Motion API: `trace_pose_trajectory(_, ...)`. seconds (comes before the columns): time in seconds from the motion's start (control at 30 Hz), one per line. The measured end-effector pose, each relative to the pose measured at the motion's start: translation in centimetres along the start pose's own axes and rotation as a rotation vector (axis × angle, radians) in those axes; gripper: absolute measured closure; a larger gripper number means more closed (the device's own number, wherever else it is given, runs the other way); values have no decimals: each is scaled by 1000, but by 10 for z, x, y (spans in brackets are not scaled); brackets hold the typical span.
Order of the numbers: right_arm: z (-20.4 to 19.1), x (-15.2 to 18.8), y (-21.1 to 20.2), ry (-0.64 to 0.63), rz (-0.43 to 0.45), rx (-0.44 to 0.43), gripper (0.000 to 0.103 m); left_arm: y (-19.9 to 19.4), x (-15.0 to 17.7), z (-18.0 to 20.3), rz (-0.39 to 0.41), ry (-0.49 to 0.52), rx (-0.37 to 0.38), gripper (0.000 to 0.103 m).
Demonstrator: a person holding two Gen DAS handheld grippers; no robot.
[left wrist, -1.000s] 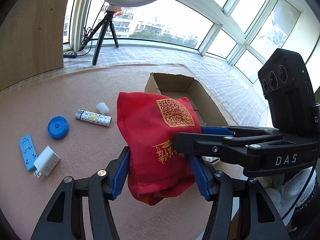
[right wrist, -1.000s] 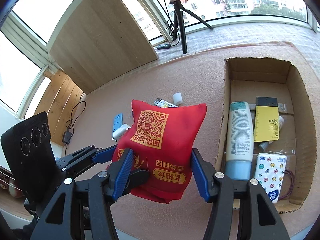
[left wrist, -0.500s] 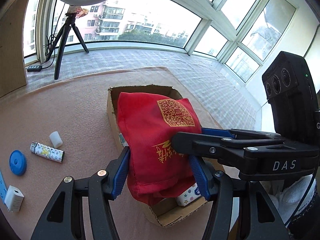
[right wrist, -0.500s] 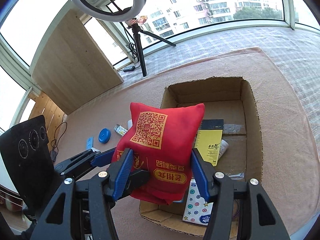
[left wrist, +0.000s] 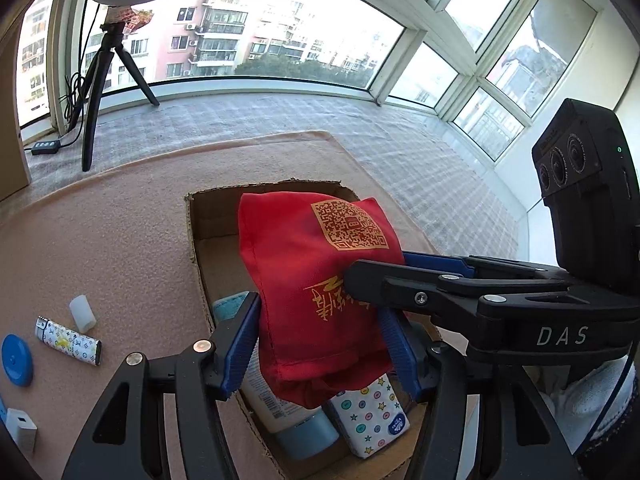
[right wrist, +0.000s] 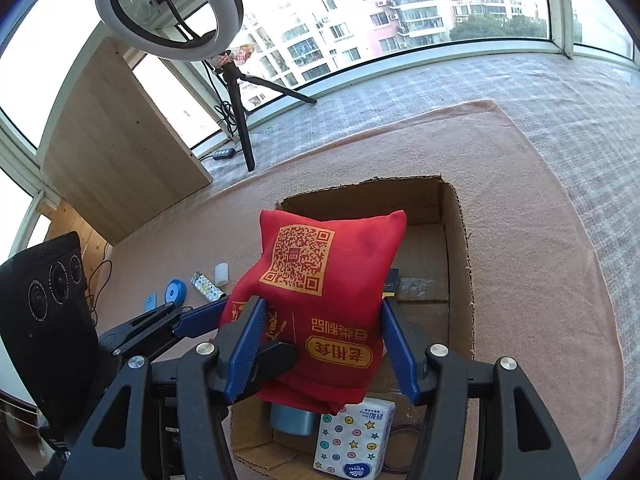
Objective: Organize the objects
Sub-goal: 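Lower the red bag into the box and open both tools, then move the right tool to the small white cup on the floor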
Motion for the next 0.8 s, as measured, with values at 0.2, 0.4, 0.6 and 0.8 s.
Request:
trace_pose_trajectory(0.2,3,2,-5,17,10,9,48,-7,4,-4,4,21,-20,38)
trace_pose_trajectory(0.4,-14,5,-9,6,21,-5,48,-26,14,-13,10,17,-18,38)
trace_pose_trajectory(0.6,-42,11,-6,-6,22,-48,48,-60,36,-44,18,-27,-52,38)
trace_pose_trajectory(0.8,-84,11,2,-69,10,-81,49,-99,69,-90,24,-84,-101,38)
Point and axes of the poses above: each gripper's, at about its wrist camera, not at the fingertips, and y roughly the way its jaws point, z to its right, x to its underside, the point moved 6 cm from there along y, roughly the way its jaws point, and after that the axes turned 10 degrees about -y, right-handed, at the moved point
